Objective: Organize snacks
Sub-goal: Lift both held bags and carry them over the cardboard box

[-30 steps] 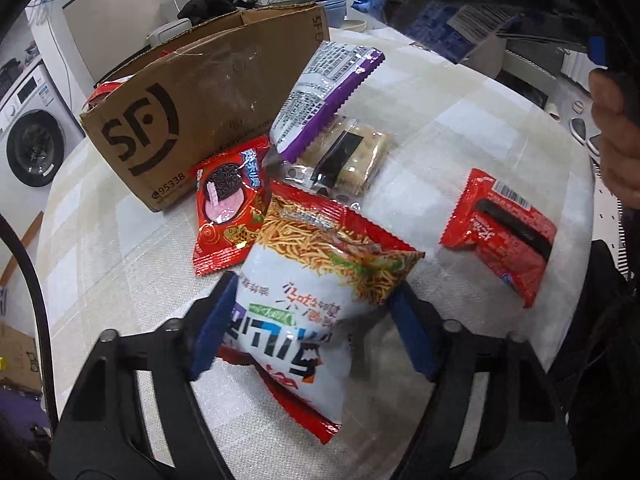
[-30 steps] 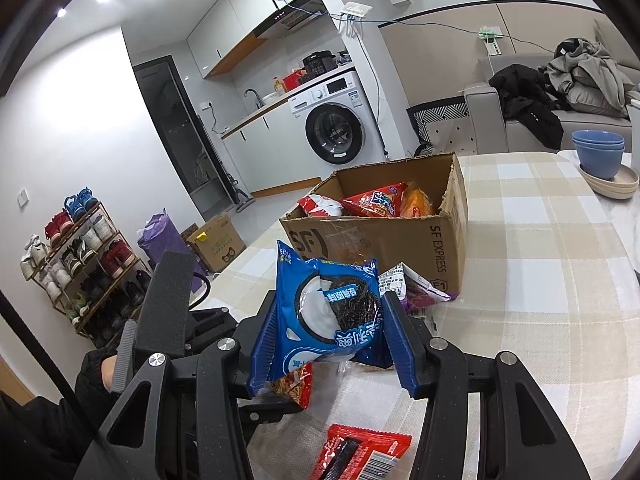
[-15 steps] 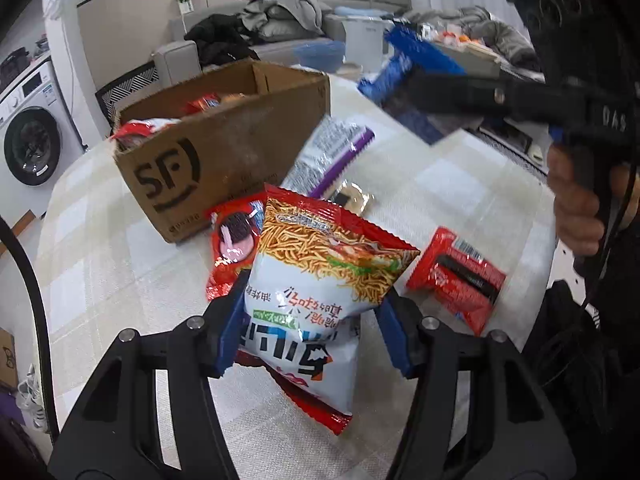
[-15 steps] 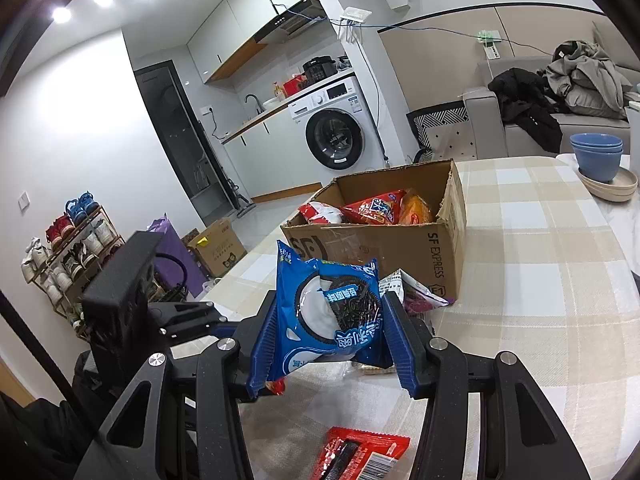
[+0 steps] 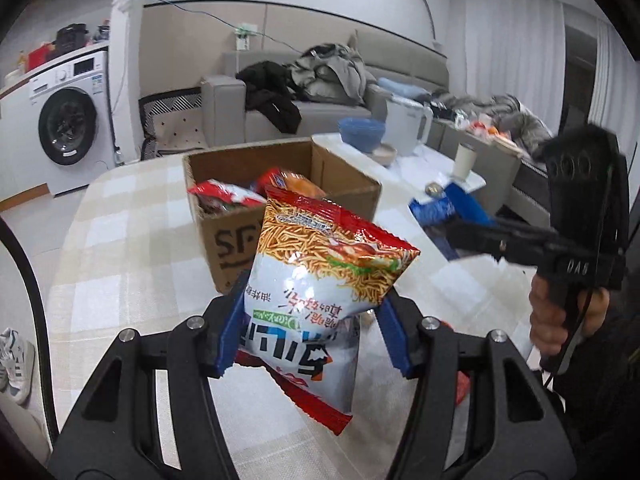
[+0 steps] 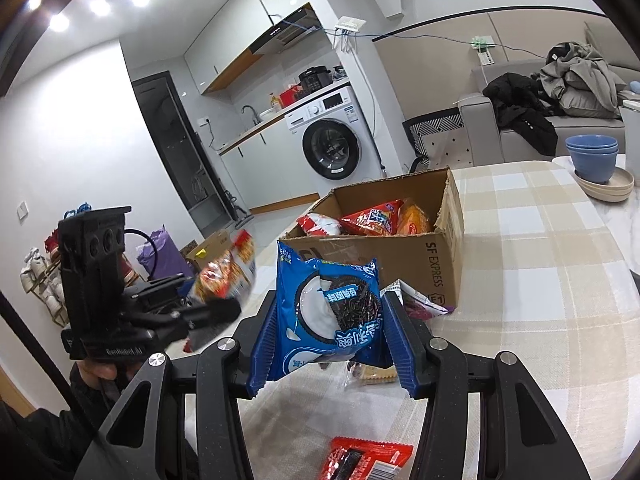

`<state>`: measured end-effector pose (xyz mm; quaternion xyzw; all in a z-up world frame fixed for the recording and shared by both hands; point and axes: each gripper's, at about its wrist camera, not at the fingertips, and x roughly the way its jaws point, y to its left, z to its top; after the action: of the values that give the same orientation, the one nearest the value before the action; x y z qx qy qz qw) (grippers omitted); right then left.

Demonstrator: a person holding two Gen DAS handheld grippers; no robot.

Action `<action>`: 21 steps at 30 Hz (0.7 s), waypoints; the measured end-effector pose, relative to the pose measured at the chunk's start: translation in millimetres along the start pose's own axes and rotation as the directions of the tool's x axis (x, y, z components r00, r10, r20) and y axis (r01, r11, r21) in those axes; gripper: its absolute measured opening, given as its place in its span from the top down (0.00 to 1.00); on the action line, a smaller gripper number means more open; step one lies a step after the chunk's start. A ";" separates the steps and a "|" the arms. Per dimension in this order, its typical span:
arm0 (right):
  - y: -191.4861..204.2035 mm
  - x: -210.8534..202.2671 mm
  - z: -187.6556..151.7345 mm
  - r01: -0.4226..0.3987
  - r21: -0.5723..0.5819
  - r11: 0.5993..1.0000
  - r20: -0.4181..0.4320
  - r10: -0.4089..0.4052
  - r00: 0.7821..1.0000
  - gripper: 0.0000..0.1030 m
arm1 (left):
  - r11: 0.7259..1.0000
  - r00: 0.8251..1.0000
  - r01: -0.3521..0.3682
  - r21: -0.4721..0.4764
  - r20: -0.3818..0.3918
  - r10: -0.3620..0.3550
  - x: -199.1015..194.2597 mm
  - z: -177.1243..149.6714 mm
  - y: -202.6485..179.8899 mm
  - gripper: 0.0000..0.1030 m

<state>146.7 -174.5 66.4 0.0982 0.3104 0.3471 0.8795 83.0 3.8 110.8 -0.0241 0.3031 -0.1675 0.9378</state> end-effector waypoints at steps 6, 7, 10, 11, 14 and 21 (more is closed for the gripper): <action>1.3 4.0 6.1 0.044 0.005 0.999 0.025 -0.044 0.999 0.50 | 0.999 0.999 -0.039 -0.027 0.033 0.040 -7.3 19.2 13.1 0.45; 1.4 4.9 8.0 0.046 0.005 0.999 0.028 -0.046 0.999 0.50 | 0.999 0.998 -0.046 -0.029 0.034 0.047 -7.7 21.6 14.6 0.46; 1.3 10.0 15.7 0.074 -0.001 0.997 0.036 -0.074 0.997 0.50 | 0.998 0.997 -0.064 -0.028 0.039 0.065 -5.0 29.5 18.6 0.45; 1.0 11.5 18.3 0.081 -0.002 0.997 0.038 -0.080 0.996 0.50 | 0.998 0.997 -0.064 -0.030 0.042 0.065 -1.2 32.1 19.6 0.45; -0.4 15.6 26.5 0.086 -0.010 0.996 0.049 -0.086 0.995 0.50 | 0.996 0.996 -0.074 -0.046 0.045 0.076 6.2 43.1 26.8 0.45; -4.9 29.1 43.3 0.134 -0.032 0.990 0.058 -0.132 0.990 0.50 | 0.993 0.993 -0.093 -0.066 0.067 0.097 20.6 64.5 33.6 0.45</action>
<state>192.5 -156.8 84.7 0.0709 0.2853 0.2903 0.9107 145.9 25.1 146.9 -0.0450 0.2762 -0.1120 0.9535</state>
